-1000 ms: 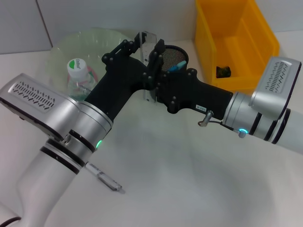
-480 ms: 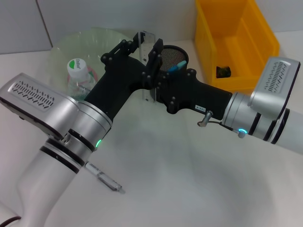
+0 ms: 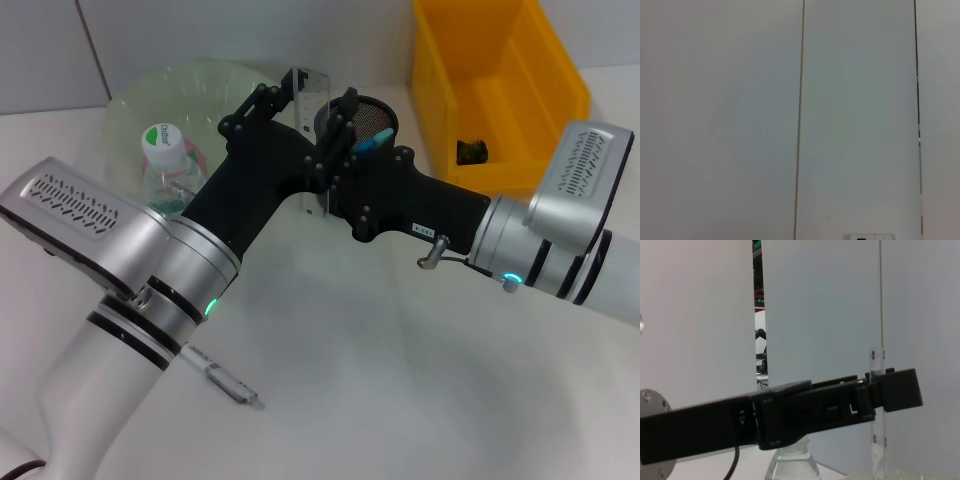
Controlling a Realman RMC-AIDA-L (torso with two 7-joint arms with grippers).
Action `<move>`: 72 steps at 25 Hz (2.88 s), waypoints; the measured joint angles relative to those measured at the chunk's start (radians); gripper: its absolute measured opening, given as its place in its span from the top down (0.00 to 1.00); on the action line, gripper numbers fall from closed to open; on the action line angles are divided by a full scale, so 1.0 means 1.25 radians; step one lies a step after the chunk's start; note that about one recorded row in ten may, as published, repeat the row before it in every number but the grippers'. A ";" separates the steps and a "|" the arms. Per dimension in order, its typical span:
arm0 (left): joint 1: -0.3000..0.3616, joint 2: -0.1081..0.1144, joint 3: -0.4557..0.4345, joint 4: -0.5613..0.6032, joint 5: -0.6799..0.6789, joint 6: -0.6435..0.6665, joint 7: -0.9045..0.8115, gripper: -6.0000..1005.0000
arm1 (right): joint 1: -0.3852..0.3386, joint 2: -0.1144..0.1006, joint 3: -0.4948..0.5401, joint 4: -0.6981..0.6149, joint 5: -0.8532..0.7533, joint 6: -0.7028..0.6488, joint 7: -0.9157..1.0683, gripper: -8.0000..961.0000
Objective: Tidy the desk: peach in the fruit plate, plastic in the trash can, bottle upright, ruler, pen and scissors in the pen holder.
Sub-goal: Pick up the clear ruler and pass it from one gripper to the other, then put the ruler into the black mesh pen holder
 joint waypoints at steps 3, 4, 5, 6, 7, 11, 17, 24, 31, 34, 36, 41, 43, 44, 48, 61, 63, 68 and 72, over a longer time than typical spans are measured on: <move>0.001 0.000 0.000 0.001 0.000 0.001 -0.003 0.52 | -0.003 0.000 0.001 -0.002 0.000 -0.001 0.000 0.99; 0.003 0.000 0.000 0.003 0.000 0.002 -0.003 0.52 | -0.004 0.000 0.002 -0.002 0.000 -0.002 0.000 0.99; 0.003 0.000 0.000 0.003 0.000 0.002 -0.003 0.48 | -0.005 0.000 0.003 -0.003 0.000 -0.002 0.000 0.99; 0.006 0.000 0.001 0.005 0.001 0.003 -0.004 0.44 | -0.007 0.000 0.005 -0.007 0.000 -0.003 0.000 0.99; 0.009 0.000 0.001 0.008 0.001 0.005 -0.005 0.39 | -0.010 0.000 0.010 -0.012 0.000 -0.003 0.000 0.99; 0.028 0.000 0.002 0.012 0.007 0.018 -0.023 0.31 | -0.022 0.000 0.043 -0.042 0.000 -0.018 0.000 0.99; 0.065 0.004 0.000 0.002 0.089 0.046 -0.095 0.31 | -0.027 0.000 0.106 -0.085 0.000 -0.034 -0.009 0.99; 0.096 0.008 -0.005 -0.004 0.207 0.068 -0.178 0.31 | -0.009 -0.001 0.159 -0.093 0.003 -0.033 -0.033 0.99; 0.102 0.009 -0.002 -0.007 0.251 0.043 -0.248 0.30 | 0.022 -0.003 0.168 -0.096 0.020 0.040 -0.033 0.99; 0.102 0.009 -0.004 -0.008 0.252 0.035 -0.262 0.30 | 0.037 -0.003 0.162 -0.095 0.021 0.074 -0.028 0.99; 0.102 0.009 -0.005 -0.012 0.252 0.030 -0.280 0.30 | 0.046 -0.003 0.161 -0.092 0.020 0.095 -0.026 0.99; 0.103 0.009 -0.005 -0.017 0.253 0.030 -0.292 0.30 | 0.064 -0.002 0.151 -0.083 0.018 0.155 -0.025 0.99; 0.103 0.009 -0.005 -0.017 0.253 0.030 -0.292 0.30 | 0.070 -0.002 0.150 -0.078 0.017 0.176 -0.025 0.99; 0.103 0.009 -0.005 -0.017 0.253 0.029 -0.292 0.30 | 0.073 -0.002 0.150 -0.074 0.016 0.183 -0.026 0.99; 0.103 0.009 -0.005 -0.017 0.253 0.029 -0.293 0.30 | 0.079 -0.001 0.150 -0.060 0.014 0.205 -0.030 0.99; 0.103 0.009 -0.008 -0.017 0.254 0.029 -0.293 0.30 | 0.085 0.000 0.151 -0.055 0.014 0.257 -0.028 0.98; 0.103 0.009 -0.008 -0.017 0.254 0.029 -0.293 0.30 | 0.085 0.000 0.151 -0.055 0.015 0.260 -0.030 0.98; 0.101 0.008 -0.009 -0.017 0.254 0.029 -0.293 0.30 | 0.085 0.000 0.151 -0.055 0.017 0.265 -0.030 0.98; 0.099 0.008 -0.011 -0.017 0.254 0.029 -0.293 0.29 | 0.085 0.000 0.151 -0.056 0.018 0.265 -0.030 0.98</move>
